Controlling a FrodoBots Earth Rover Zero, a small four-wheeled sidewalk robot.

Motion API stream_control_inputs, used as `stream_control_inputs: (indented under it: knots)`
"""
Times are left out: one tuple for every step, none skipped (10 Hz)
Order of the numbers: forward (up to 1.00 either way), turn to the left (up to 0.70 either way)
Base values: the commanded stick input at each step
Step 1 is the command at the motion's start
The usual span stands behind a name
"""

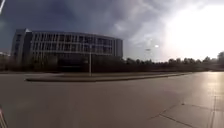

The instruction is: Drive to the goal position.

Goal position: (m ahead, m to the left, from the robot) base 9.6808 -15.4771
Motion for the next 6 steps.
stream_control_inputs:
  knots:
    - [0.70,0.00]
    - [0.70,0.00]
    - [0.70,0.00]
    - [0.70,0.00]
    - [0.70,0.00]
    - [0.70,0.00]
